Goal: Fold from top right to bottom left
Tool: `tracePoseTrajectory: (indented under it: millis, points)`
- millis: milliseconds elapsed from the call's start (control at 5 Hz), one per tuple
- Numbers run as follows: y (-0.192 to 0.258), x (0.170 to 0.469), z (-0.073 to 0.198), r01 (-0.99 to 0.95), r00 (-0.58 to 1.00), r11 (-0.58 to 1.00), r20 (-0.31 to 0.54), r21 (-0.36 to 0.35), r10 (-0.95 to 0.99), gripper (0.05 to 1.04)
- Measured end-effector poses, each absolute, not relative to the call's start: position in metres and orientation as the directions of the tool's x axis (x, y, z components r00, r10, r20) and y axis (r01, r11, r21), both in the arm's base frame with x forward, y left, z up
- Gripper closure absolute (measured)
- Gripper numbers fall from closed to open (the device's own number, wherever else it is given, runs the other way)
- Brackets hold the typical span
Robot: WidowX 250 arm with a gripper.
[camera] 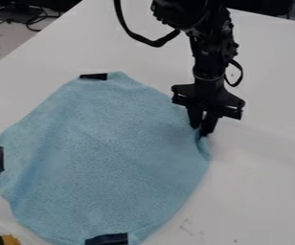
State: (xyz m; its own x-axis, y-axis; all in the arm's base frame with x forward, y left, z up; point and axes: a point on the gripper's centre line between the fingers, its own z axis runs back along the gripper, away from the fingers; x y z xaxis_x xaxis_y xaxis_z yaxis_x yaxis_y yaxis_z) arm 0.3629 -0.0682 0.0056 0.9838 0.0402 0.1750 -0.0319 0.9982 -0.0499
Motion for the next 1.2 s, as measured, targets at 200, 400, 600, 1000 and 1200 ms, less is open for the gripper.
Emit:
tracePoseTrajectory:
  millis: [200, 400, 600, 1000, 1200]
  points:
    - [-0.073, 0.353, 0.013, -0.051, 0.985, 0.999, 0.163, 0.013, 0.048, 0.976]
    - [-0.078, 0.349, 0.045, -0.114, 0.970, 0.991, 0.223, 0.075, 0.094, 1.020]
    - [-0.066, 0.343, 0.080, -0.202, 0.943, 0.972, 0.291, 0.120, 0.160, 1.024]
    - [0.033, 0.298, 0.085, -0.442, 0.838, 0.896, 0.366, 0.024, 0.404, 1.025]
    - [0.073, 0.271, 0.071, -0.507, 0.798, 0.861, 0.354, -0.045, 0.488, 1.025]
